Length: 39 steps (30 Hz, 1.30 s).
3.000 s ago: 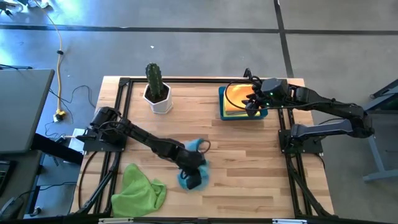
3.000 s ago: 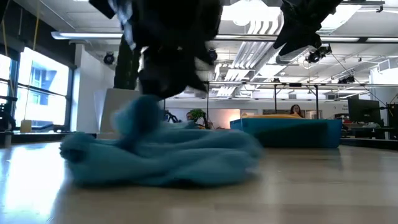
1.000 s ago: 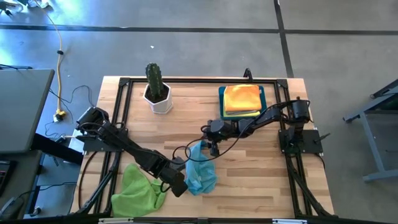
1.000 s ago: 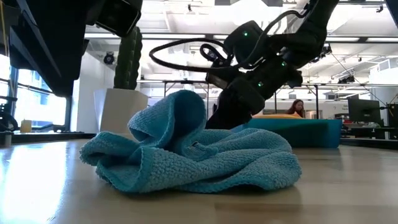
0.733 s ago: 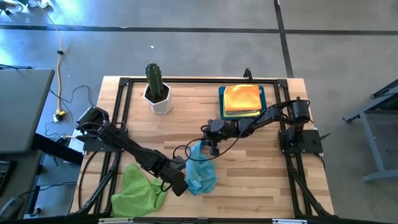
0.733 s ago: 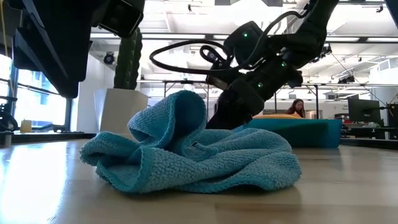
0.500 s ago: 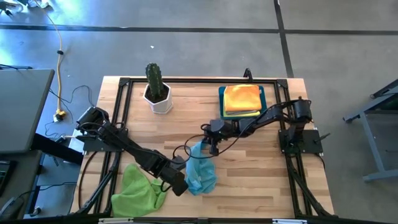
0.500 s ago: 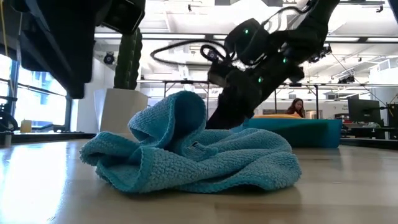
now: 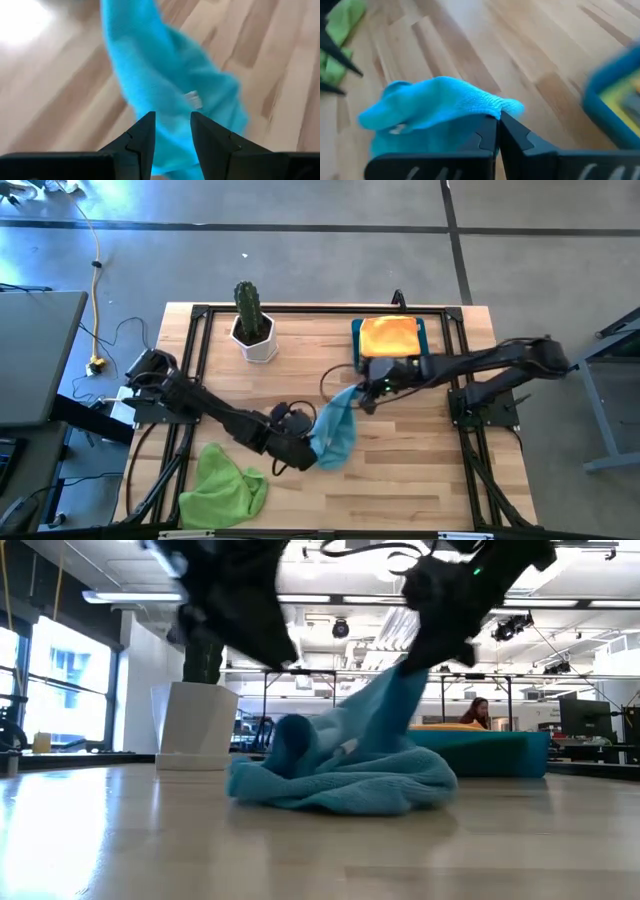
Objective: Fold microfiber towels
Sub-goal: Fold the blue microfiber cloth
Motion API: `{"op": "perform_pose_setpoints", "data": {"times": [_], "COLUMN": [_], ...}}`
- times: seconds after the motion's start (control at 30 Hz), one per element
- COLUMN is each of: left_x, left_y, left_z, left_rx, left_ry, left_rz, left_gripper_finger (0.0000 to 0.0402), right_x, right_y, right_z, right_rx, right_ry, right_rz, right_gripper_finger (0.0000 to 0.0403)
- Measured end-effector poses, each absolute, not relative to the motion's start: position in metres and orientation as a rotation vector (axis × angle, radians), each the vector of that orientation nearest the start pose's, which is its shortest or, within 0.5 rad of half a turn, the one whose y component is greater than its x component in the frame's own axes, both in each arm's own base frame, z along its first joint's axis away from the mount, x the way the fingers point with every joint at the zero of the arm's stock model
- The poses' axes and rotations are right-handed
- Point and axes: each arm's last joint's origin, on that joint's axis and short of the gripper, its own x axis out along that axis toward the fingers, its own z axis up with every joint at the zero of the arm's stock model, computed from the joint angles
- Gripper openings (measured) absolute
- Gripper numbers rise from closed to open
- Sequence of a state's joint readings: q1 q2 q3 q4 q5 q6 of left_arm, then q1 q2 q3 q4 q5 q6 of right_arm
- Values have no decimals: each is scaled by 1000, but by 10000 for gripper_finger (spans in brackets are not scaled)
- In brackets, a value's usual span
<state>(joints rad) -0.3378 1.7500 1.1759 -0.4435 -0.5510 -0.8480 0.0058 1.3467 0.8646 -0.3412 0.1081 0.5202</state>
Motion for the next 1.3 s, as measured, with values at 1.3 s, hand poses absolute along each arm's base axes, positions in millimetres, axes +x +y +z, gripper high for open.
{"op": "perform_pose_setpoints", "data": {"times": [1.3], "left_x": [390], "left_y": [-53], "left_z": [126], "left_rx": [20], "left_ry": [906], "left_rz": [313], "left_gripper_finger": [115], "right_x": [224], "right_y": [18], "right_z": [241], "right_rx": [738], "right_ry": [924], "right_rz": [-539], "right_gripper_finger": [0]}}
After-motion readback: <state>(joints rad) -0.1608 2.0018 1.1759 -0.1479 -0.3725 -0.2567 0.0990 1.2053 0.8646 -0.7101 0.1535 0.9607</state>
